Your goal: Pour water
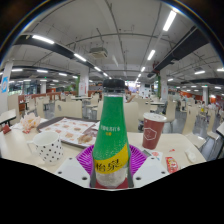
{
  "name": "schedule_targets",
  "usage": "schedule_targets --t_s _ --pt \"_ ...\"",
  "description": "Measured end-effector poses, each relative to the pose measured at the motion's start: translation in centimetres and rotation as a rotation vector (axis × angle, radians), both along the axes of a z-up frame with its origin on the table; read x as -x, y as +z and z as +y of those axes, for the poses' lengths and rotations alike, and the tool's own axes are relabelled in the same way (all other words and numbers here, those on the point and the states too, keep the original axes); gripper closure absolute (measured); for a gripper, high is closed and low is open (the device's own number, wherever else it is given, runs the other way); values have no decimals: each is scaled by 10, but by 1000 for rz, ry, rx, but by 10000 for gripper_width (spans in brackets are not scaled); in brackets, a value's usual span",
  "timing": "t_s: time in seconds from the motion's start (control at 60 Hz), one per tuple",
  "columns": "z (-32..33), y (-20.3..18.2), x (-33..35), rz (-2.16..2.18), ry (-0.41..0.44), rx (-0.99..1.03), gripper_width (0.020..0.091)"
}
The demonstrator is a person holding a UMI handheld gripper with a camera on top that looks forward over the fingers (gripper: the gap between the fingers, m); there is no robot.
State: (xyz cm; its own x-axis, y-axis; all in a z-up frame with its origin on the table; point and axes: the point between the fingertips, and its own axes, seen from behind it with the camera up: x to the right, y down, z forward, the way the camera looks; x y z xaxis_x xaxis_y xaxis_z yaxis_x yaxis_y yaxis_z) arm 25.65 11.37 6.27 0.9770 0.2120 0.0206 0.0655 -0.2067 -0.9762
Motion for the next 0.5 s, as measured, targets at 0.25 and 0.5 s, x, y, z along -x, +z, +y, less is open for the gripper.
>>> schedule_targets --t_s 0.25,0.5 --pt "-3 -4 -3 -2 -10 19 500" --pt "-77 13 -40 8 -173 83 248"
